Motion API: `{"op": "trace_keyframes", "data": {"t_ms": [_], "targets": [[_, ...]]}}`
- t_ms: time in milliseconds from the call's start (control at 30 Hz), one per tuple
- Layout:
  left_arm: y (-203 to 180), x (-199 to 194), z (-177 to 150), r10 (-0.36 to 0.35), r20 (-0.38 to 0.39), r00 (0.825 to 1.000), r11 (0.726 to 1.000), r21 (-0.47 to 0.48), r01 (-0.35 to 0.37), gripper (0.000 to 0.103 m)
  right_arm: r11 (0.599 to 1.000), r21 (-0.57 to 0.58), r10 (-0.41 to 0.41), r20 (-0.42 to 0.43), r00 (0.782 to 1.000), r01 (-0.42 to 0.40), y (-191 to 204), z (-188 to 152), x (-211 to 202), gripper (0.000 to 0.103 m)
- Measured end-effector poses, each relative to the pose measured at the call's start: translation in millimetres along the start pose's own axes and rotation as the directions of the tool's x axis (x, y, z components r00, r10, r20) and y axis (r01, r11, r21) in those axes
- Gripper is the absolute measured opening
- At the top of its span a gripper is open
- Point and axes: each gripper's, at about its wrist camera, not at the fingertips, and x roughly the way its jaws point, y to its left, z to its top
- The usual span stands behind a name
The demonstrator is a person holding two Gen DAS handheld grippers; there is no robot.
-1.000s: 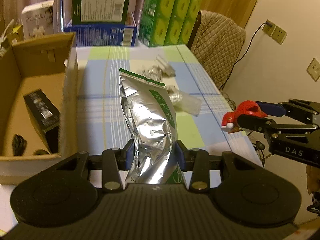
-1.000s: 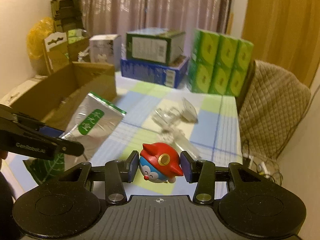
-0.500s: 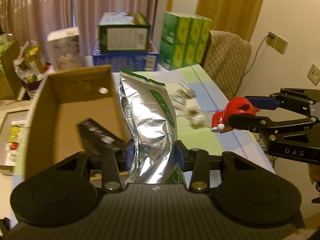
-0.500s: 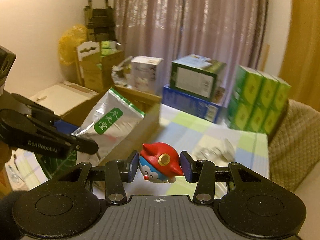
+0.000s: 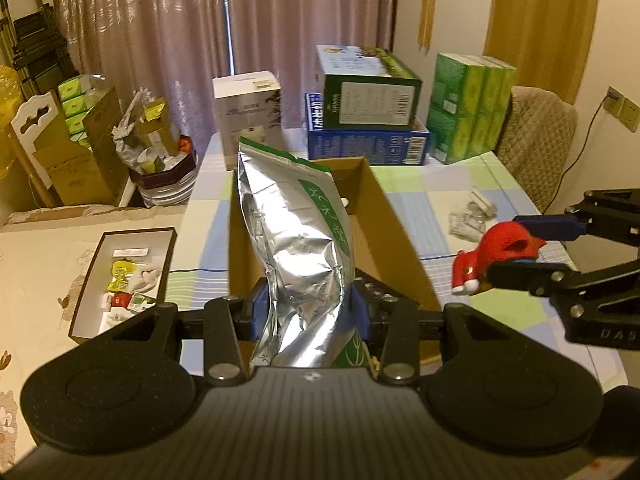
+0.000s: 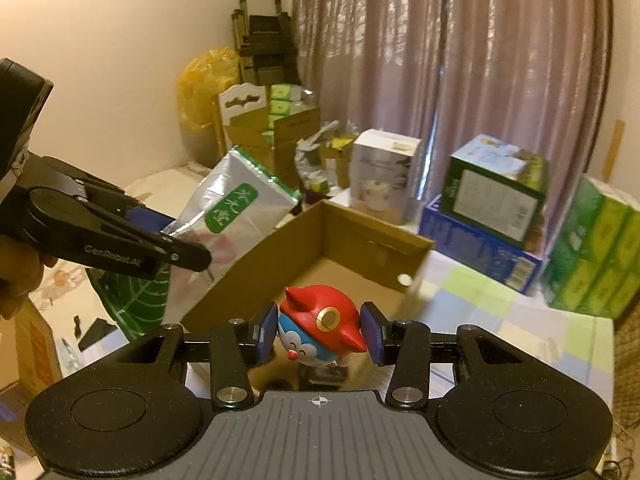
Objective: Organize objects
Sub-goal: 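Carry the foil bag in left tool and red toy in right tool to the cardboard box, then open left tool to drop the foil bag while right tool drops the red toy into the box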
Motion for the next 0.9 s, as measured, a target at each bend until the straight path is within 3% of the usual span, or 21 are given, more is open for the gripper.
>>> {"op": "trace_keyframes", "data": {"t_ms": [267, 733, 900], "targets": [[22.6, 26.1, 4.7, 0.012, -0.020, 1.000, 1.000, -0.015, -0.013, 0.037, 1.000, 0.022, 0.022, -0.034, 0.999, -0.022, 5.5, 8.9, 38.0, 0.042], [32.7, 79.6, -6.5, 0.000, -0.091, 0.996, 0.999, -0.032, -0.003, 0.037, 0.997, 0.073, 0.038, -0.105, 0.994, -0.030, -6.7, -10.9, 85.3, 0.042], [33.8, 82.8, -1.7, 0.022, -0.075, 0.997, 0.999, -0.031, -0.025, 0.044, 0.996, 0.087, 0.041, -0.115, 0.992, -0.031, -9.5, -15.2, 91.1, 0.042]]}}
